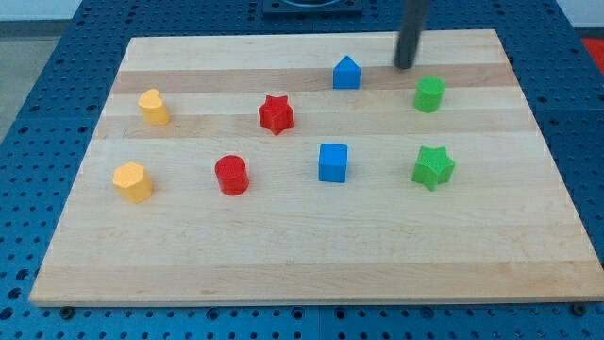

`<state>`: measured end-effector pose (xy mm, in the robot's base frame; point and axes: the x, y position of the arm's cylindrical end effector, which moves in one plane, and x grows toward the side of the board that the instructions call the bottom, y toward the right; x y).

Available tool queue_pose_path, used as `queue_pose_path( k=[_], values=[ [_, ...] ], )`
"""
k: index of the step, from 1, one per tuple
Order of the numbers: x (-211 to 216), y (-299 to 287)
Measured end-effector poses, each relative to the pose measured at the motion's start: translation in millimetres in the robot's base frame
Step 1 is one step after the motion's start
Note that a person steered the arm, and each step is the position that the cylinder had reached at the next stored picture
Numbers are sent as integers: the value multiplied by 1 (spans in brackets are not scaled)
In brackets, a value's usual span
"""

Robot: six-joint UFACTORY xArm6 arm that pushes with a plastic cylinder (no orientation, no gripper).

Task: Place green circle adjacent to blue triangle

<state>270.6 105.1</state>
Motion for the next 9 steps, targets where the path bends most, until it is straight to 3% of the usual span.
queue_pose_path(
  k=[2, 3, 4, 6, 7, 8, 9],
  values=[
    [16, -91],
    [16, -108],
    [12, -35],
    [21, 178],
    [75, 181],
    [108, 139],
    [98, 70]
  ],
)
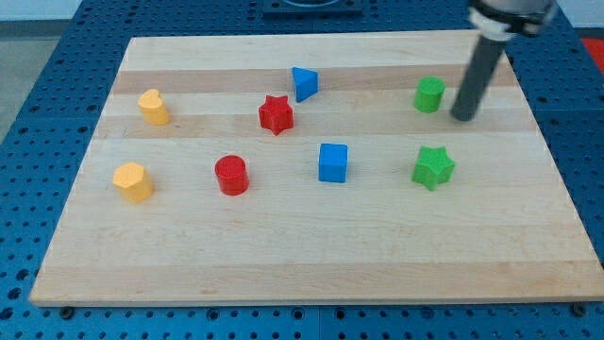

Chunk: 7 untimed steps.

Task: Place green circle adjacent to blue triangle

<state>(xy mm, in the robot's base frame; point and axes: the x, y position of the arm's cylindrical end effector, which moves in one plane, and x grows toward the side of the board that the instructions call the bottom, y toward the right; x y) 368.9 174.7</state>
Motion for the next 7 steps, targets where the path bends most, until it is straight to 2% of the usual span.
queue_pose_path(
  k=[1, 2, 3, 4, 5, 7],
  values=[
    [-22, -46],
    [-16, -44],
    [-18, 10],
    [-50, 34],
    [-66, 1],
    [-66, -112]
  ],
)
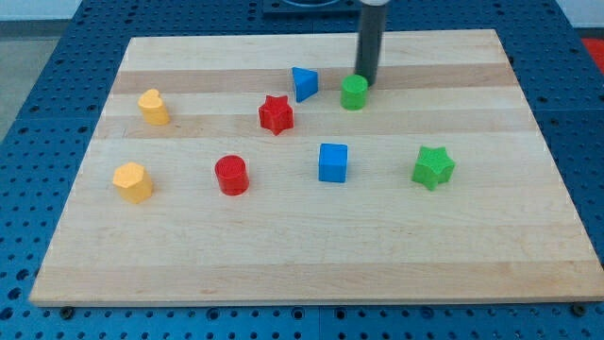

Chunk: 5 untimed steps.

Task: Place green circle adjacent to blue triangle

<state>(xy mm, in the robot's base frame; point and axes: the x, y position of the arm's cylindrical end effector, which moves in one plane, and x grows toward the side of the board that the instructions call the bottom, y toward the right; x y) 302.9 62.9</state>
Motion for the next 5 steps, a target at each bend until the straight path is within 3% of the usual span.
queue_pose_path(
  k=[2, 4, 5],
  values=[
    [25, 73],
    [80, 13],
    [59, -16]
  ],
)
